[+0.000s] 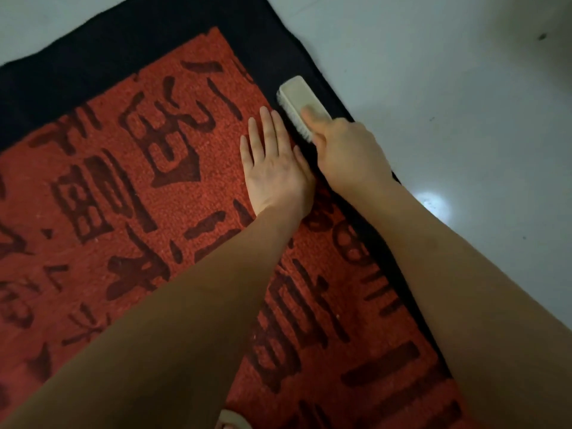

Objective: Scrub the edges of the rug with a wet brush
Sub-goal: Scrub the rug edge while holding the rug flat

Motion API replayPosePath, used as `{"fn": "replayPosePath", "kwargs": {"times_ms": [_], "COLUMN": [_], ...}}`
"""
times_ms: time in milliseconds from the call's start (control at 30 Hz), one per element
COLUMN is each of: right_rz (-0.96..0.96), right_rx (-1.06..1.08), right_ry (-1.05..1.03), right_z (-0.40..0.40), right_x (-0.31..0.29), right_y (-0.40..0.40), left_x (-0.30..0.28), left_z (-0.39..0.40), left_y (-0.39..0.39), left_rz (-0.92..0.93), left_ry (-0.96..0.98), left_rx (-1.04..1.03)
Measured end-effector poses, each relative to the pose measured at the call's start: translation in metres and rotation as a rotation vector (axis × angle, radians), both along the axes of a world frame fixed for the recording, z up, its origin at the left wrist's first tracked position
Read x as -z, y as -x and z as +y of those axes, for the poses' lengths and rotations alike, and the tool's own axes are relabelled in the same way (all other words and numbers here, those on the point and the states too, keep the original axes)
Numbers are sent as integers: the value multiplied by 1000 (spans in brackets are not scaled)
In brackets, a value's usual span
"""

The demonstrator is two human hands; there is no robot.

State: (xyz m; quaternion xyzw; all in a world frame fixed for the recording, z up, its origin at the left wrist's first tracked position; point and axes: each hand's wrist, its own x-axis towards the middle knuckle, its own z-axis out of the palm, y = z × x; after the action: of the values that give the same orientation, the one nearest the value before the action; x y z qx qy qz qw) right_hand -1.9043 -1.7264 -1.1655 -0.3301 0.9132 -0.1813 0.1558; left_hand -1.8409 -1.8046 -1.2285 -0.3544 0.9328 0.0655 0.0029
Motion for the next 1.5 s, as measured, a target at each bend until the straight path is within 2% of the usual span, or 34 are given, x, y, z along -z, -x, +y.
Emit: {"fn": "replayPosePath", "kwargs": {"times_ms": [133, 200, 400, 567, 667, 767, 867, 967, 1133, 1267, 1333, 1433, 1500], "right_rz": [43, -21, 40, 90, 41, 87, 70, 43, 69, 10, -80, 15, -1], "right_rx": [40, 78, 74, 165, 212, 198, 209, 270, 246, 276, 353, 361, 364], "right_ry": [-66, -123, -24, -184, -125, -74, -159, -238, -109, -125, -89, -30, -3], "right_z": [42, 64, -9, 92, 70, 47, 98, 132, 86, 144, 161, 126, 106], "right_x": [0, -8, 2, -5, 1, 11, 4, -11, 7, -2, -8, 11, 11], "right_y": [-26, -52, 6, -75, -56, -38, -65, -97, -34, -72, -98, -70, -54], "left_x": [2, 2, 1, -4, -11, -15, -8, -1, 0, -1, 0, -1, -3], "left_z": [-1, -1, -3, -5, 0, 22, 38, 42, 45, 43, 43, 43, 43], "left_y": [0, -2, 0, -1, 4, 3, -5, -4, 2, 1, 3, 3, 2], "left_rz": [31, 29, -4, -21, -51, -59, -21, 6, -5, 14, 8, 10, -7], "left_ry": [26, 14, 23, 11, -35, -114, -64, 24, 34, 20, 23, 20, 4], "left_rx": [19, 16, 44, 63, 60, 171, 215, 164, 157, 155, 162, 156, 162]}}
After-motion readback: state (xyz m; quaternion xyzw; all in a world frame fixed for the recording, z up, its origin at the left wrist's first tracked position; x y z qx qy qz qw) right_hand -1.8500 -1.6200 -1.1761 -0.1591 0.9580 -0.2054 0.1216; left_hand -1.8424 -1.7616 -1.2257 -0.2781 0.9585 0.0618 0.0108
